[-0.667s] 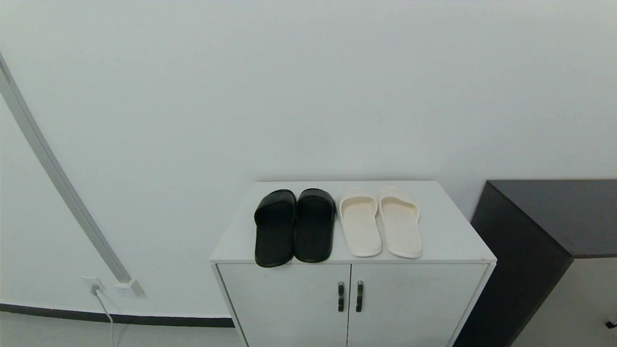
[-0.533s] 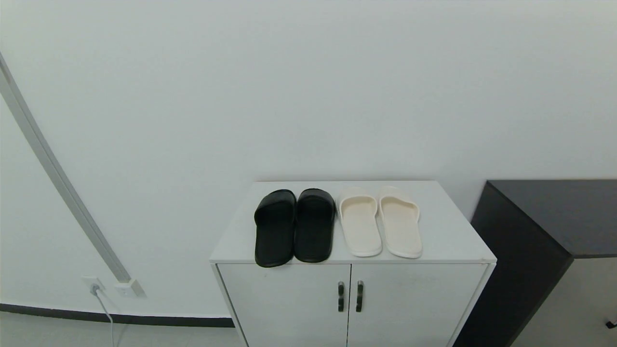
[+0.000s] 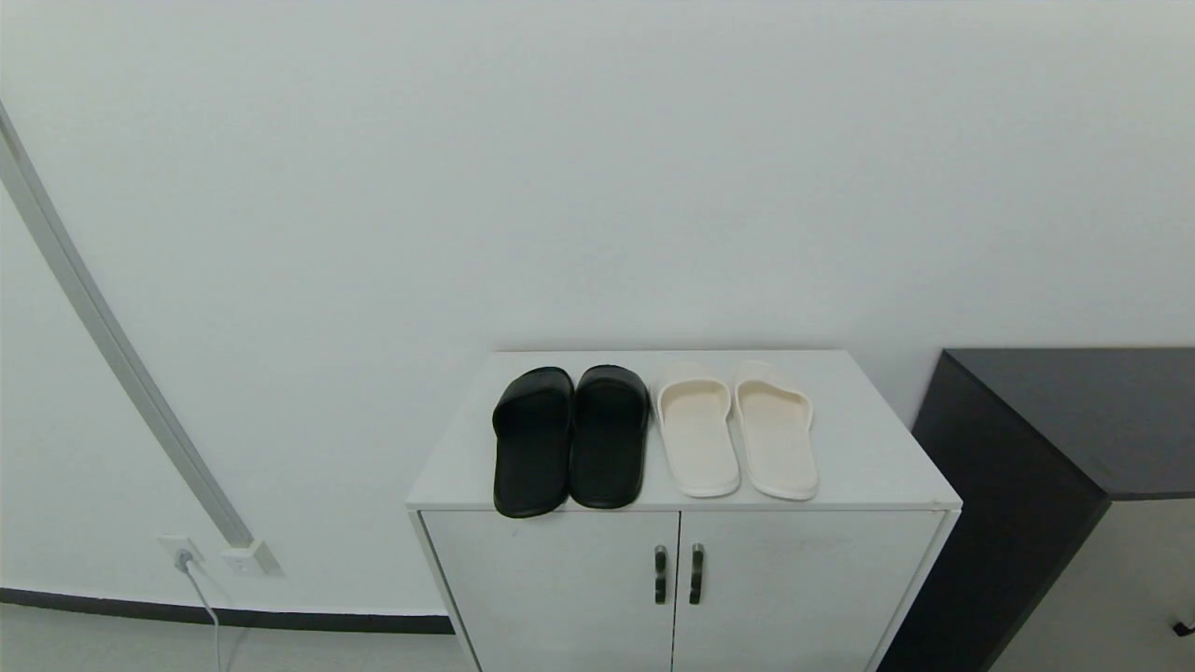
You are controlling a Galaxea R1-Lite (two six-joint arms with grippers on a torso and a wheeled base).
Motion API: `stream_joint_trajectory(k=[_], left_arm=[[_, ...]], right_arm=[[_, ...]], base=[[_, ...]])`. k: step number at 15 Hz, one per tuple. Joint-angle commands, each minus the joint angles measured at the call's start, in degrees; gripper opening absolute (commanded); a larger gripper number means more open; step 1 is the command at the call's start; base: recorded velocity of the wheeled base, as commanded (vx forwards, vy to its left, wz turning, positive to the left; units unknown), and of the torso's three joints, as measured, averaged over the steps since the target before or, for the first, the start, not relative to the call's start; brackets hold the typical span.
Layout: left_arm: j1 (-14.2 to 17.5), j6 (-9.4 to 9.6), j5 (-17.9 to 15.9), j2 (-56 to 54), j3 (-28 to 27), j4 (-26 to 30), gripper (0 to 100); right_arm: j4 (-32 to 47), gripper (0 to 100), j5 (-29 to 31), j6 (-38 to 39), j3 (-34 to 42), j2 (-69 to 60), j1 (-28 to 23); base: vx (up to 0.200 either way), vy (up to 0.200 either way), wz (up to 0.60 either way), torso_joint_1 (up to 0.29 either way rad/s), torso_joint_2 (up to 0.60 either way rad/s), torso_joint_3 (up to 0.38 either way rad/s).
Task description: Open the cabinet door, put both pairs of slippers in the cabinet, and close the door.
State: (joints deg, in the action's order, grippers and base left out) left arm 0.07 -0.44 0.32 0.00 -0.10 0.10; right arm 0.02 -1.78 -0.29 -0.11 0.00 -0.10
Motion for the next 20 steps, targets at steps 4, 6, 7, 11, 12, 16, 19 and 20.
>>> stream_joint_trajectory(k=[4,6,7,11,12,16,19,20], left_arm=[[0.0,-0.09,0.0,0.0,0.0,0.0,0],[0.0,0.26,-0.1,0.0,0.0,0.0,0],[0.0,0.26,-0.1,0.0,0.0,0.0,0],[0.0,0.18,-0.1,0.0,0.0,0.0,0],[0.0,0.09,-0.1,0.0,0.0,0.0,0],[0.0,0.18,-0.1,0.0,0.0,0.0,0],[0.0,0.09,-0.1,0.0,0.0,0.0,0],[0.0,0.18,-0.1,0.0,0.0,0.0,0]], right_arm=[[-0.1,100,0.4,-3.5,-0.1,0.0,-0.1],[0.8,100,-0.7,5.6,-12.5,5.8,1.5],[2.9,100,-0.7,6.9,-15.1,8.3,1.8],[5.7,100,-6.7,-0.9,-11.4,18.0,2.1],[2.0,100,-7.7,-0.9,-11.5,22.7,2.2],[-10.1,100,-9.4,0.6,-13.4,39.0,6.1],[-13.0,100,-9.1,2.1,-17.2,47.5,9.2],[-14.7,100,-8.9,2.2,-19.3,51.3,10.5]], base=[[0.000,0.000,0.00,0.000,0.00,0.000],[0.000,0.000,0.00,0.000,0.00,0.000],[0.000,0.000,0.00,0.000,0.00,0.000],[0.000,0.000,0.00,0.000,0.00,0.000],[0.000,0.000,0.00,0.000,0.00,0.000],[0.000,0.000,0.00,0.000,0.00,0.000],[0.000,0.000,0.00,0.000,0.00,0.000],[0.000,0.000,0.00,0.000,0.00,0.000]])
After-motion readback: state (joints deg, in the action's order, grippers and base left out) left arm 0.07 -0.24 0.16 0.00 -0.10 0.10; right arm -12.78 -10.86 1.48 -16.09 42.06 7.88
